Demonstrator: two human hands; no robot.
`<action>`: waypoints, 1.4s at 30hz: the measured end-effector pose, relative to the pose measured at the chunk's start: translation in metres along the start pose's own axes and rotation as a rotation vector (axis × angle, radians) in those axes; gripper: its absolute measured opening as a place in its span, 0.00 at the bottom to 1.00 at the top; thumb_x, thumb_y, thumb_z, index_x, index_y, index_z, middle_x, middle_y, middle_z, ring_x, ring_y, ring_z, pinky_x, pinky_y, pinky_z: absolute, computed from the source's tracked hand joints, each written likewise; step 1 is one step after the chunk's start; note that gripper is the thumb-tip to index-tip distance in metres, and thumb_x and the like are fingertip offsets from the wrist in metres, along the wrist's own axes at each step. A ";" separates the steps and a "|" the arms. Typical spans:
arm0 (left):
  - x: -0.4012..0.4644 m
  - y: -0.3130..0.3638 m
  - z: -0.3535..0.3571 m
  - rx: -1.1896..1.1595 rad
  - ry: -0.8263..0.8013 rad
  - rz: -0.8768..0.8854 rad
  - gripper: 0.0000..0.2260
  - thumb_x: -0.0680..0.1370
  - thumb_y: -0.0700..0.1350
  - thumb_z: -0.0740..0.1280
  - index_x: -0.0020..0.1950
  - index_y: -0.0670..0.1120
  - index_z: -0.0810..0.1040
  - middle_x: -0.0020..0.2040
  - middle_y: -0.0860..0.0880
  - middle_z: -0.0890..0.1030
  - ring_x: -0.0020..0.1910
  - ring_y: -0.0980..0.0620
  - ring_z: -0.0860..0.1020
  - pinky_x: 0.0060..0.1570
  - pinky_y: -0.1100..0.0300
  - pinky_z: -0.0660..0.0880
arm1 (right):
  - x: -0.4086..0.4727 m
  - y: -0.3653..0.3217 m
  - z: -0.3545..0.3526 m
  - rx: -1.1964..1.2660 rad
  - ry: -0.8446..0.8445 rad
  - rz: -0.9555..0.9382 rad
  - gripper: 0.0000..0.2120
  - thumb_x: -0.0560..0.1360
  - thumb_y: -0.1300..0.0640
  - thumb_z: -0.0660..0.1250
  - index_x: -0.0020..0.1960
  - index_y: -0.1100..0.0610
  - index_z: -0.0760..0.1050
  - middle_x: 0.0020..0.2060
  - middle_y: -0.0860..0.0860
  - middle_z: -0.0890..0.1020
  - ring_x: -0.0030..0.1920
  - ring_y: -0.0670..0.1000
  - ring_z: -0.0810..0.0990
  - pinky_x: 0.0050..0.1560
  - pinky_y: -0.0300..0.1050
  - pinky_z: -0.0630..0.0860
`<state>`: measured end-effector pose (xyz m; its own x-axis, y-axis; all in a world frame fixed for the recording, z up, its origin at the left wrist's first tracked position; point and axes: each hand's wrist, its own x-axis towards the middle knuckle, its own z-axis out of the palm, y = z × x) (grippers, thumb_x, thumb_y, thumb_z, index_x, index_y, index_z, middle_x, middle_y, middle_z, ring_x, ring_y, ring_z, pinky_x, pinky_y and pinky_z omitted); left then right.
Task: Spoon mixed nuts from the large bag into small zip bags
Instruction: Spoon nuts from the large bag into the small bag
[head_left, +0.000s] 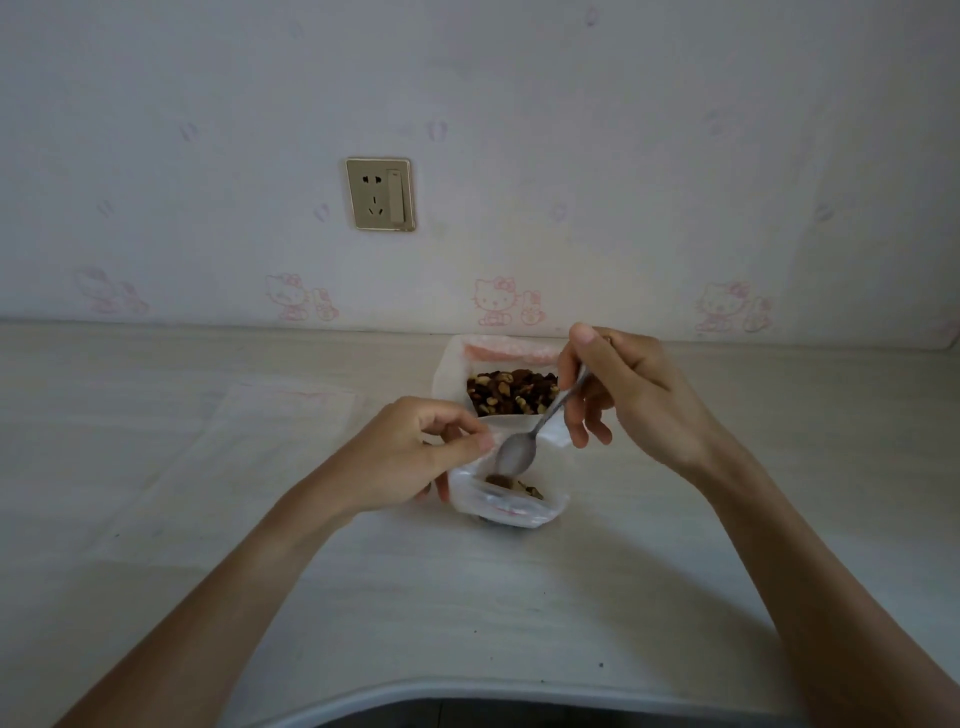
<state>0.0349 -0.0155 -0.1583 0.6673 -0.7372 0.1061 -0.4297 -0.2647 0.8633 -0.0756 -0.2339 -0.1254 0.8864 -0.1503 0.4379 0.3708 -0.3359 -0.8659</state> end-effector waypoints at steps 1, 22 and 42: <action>0.000 0.001 0.000 -0.022 -0.005 -0.012 0.05 0.79 0.51 0.72 0.47 0.53 0.86 0.38 0.55 0.81 0.28 0.56 0.76 0.29 0.63 0.72 | -0.001 -0.001 0.002 -0.028 -0.020 -0.038 0.22 0.85 0.46 0.56 0.41 0.58 0.77 0.27 0.57 0.79 0.27 0.63 0.76 0.26 0.47 0.70; 0.008 -0.011 -0.023 0.123 0.178 -0.161 0.16 0.78 0.63 0.69 0.44 0.50 0.83 0.31 0.51 0.82 0.29 0.61 0.77 0.36 0.60 0.71 | 0.010 0.023 -0.013 0.313 0.454 0.441 0.19 0.86 0.48 0.57 0.48 0.60 0.77 0.33 0.55 0.82 0.31 0.56 0.81 0.25 0.45 0.71; 0.051 -0.018 0.004 0.031 0.331 -0.220 0.08 0.72 0.41 0.73 0.49 0.51 0.82 0.47 0.52 0.85 0.45 0.49 0.84 0.47 0.47 0.84 | 0.008 0.039 0.011 0.253 0.377 0.527 0.19 0.82 0.49 0.66 0.51 0.67 0.79 0.39 0.61 0.87 0.38 0.60 0.88 0.30 0.44 0.82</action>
<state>0.0745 -0.0505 -0.1706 0.9034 -0.4217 0.0782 -0.2694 -0.4161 0.8685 -0.0510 -0.2376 -0.1586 0.8260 -0.5621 -0.0419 0.0111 0.0906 -0.9958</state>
